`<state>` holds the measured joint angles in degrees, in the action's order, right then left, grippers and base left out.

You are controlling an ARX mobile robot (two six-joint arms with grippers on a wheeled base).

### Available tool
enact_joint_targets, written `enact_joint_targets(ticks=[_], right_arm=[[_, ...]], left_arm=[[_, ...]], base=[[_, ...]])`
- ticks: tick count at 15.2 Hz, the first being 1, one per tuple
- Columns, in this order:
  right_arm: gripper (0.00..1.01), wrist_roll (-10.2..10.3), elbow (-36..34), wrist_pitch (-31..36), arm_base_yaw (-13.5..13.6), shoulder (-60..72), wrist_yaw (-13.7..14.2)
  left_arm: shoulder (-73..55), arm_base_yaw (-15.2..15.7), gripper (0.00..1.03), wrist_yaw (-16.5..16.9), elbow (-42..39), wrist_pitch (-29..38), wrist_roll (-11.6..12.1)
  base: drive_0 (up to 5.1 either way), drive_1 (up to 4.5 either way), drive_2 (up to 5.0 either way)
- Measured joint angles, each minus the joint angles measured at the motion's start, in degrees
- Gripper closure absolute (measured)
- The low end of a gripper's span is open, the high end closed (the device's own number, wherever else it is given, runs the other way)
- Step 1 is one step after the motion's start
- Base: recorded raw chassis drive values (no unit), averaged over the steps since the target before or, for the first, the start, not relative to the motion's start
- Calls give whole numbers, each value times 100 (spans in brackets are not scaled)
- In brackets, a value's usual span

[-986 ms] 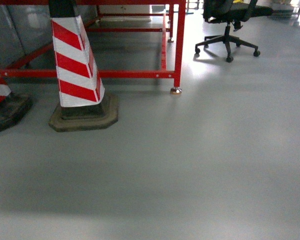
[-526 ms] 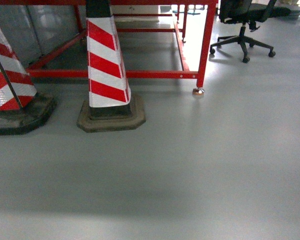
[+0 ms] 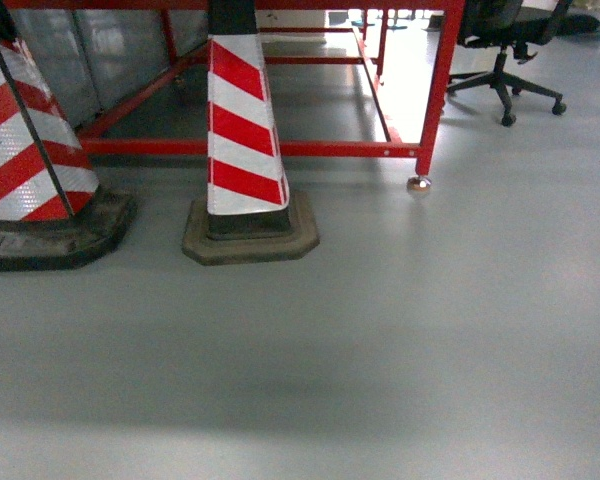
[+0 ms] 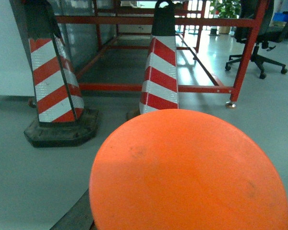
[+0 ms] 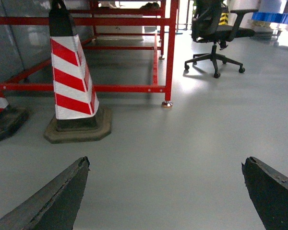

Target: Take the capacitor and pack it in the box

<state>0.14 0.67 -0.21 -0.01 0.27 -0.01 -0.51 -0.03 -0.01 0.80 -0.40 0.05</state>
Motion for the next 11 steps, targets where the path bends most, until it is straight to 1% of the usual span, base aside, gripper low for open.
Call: enact_joint_targets(ticks=[11], right_arm=[[3,0,0,-9,0,0,4]], left_arm=[[0,0,60,7,0,26,0]], base=[[-500,246,246]])
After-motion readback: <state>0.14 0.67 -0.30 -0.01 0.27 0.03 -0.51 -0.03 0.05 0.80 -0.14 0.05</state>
